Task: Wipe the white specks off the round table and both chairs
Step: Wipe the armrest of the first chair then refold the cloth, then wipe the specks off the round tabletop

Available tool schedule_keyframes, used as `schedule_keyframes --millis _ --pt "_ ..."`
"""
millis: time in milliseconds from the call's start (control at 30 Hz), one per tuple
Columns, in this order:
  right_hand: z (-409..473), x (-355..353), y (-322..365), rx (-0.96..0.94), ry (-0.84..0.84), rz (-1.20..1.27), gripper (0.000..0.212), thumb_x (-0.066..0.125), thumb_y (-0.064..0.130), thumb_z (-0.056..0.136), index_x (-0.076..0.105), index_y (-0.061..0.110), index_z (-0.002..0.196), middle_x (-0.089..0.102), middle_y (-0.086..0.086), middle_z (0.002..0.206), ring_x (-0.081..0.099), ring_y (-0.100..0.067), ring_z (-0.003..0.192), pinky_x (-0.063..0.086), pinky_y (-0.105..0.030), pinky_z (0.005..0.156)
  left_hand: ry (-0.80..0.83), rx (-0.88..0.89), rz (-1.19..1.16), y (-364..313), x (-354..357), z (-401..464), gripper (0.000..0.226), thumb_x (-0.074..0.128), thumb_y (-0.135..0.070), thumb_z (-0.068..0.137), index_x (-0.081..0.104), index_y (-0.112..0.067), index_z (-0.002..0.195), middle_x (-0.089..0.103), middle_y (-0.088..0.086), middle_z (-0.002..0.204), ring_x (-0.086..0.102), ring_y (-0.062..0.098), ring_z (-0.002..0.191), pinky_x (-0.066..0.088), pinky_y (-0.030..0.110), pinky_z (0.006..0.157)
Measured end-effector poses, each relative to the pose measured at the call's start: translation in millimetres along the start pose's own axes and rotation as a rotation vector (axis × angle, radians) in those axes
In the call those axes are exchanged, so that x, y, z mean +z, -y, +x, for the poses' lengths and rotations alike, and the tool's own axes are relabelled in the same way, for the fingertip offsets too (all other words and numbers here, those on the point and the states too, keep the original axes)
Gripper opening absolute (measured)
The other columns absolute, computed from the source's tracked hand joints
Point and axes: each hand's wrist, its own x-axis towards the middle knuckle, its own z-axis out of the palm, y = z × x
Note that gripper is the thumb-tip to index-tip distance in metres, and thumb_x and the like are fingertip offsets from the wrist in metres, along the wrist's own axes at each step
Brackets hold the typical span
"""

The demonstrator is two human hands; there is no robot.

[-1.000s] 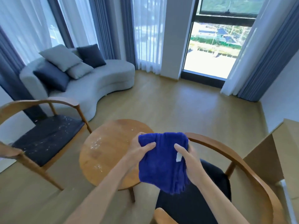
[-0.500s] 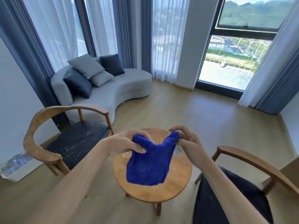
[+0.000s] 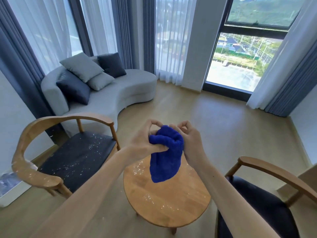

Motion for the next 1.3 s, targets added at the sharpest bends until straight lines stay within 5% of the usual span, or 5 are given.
schedule_keyframes --millis 200,333,567,1033,1300 --pt "39.4 -7.6 -77.3 0.149 0.274 0.113 0.047 0.055 0.049 0.089 0.054 0.022 0.128 0.065 -0.001 0.123 0.062 -0.016 0.111 0.053 -0.034 0.09 -0.247 -0.199 -0.279 58.7 -20.0 59.1 0.042 0.08 -0.015 0.073 0.062 -0.017 0.11 0.071 0.008 0.102 0.067 0.025 0.099 0.056 0.036 0.082" --pt "54.8 -6.5 -127.4 0.262 0.281 0.004 0.059 0.075 0.019 0.078 0.049 0.026 0.13 0.066 0.001 0.122 0.063 -0.019 0.112 0.053 -0.045 0.096 -0.271 -0.331 -0.262 97.7 -31.8 94.8 0.031 0.074 -0.01 0.08 0.058 -0.012 0.107 0.069 0.01 0.1 0.067 0.023 0.093 0.057 0.034 0.078" --pt "77.3 -23.2 -172.7 0.449 0.202 -0.079 0.049 0.074 0.027 0.084 0.053 0.031 0.128 0.067 0.003 0.117 0.065 -0.017 0.105 0.055 -0.044 0.092 -0.162 -0.462 0.078 169.5 -49.3 144.0 0.027 0.071 -0.028 0.085 0.056 -0.014 0.103 0.068 0.007 0.094 0.064 0.015 0.082 0.053 0.023 0.067" --pt "84.5 9.8 -338.3 0.791 -0.48 -0.287 0.012 0.052 0.021 0.1 0.051 0.03 0.108 0.061 0.009 0.107 0.061 -0.007 0.096 0.045 -0.014 0.07 0.225 -0.725 0.237 367.4 -25.3 211.7 0.022 0.061 -0.035 0.09 0.055 -0.021 0.105 0.066 -0.002 0.101 0.065 0.015 0.087 0.057 0.036 0.075" --pt "71.5 -0.1 -488.0 0.668 -0.295 -1.183 0.054 0.041 0.038 0.093 0.038 0.024 0.145 0.034 -0.013 0.153 0.033 -0.033 0.14 0.035 -0.042 0.11 0.43 -0.38 0.818 503.4 -27.9 178.2 0.031 0.048 -0.01 0.092 0.053 -0.011 0.123 0.052 0.002 0.121 0.048 0.022 0.119 0.042 0.03 0.097"
